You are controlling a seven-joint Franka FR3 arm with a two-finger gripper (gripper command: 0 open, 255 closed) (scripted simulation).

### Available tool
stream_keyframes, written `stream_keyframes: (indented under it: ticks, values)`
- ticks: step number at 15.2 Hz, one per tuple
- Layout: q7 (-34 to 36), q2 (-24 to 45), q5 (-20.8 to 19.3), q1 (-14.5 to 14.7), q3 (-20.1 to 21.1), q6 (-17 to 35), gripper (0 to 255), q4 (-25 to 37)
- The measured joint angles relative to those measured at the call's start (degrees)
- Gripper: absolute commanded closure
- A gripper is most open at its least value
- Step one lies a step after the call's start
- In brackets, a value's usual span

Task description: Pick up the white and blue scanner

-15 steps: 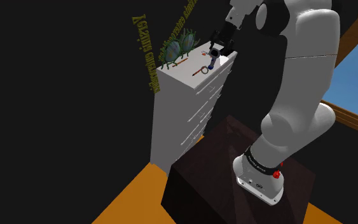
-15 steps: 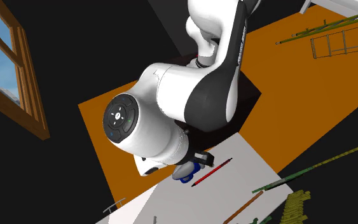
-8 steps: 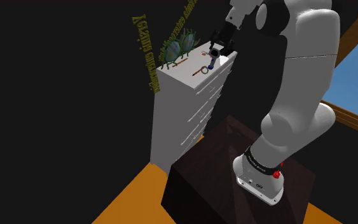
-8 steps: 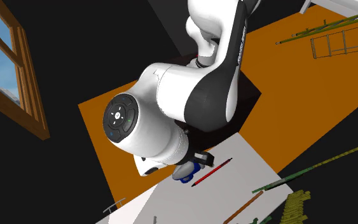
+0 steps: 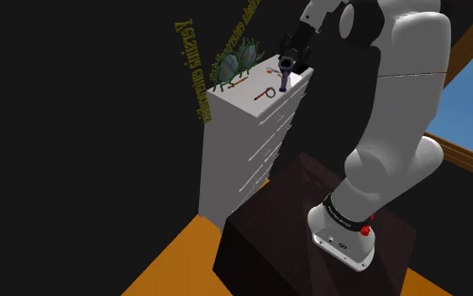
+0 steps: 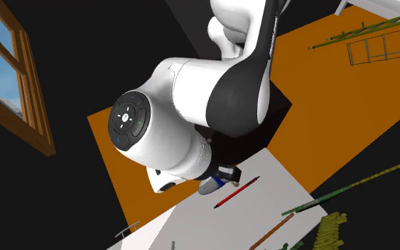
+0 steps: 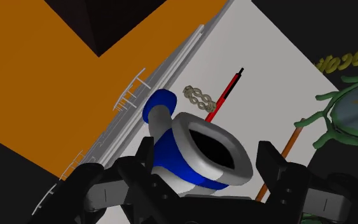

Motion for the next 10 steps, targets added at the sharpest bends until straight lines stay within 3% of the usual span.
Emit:
stream_keyframes:
  ticks: [10]
  values:
    - [2.4,-0.2,0.0,-1.4,0.0,-6.8,255,7.2]
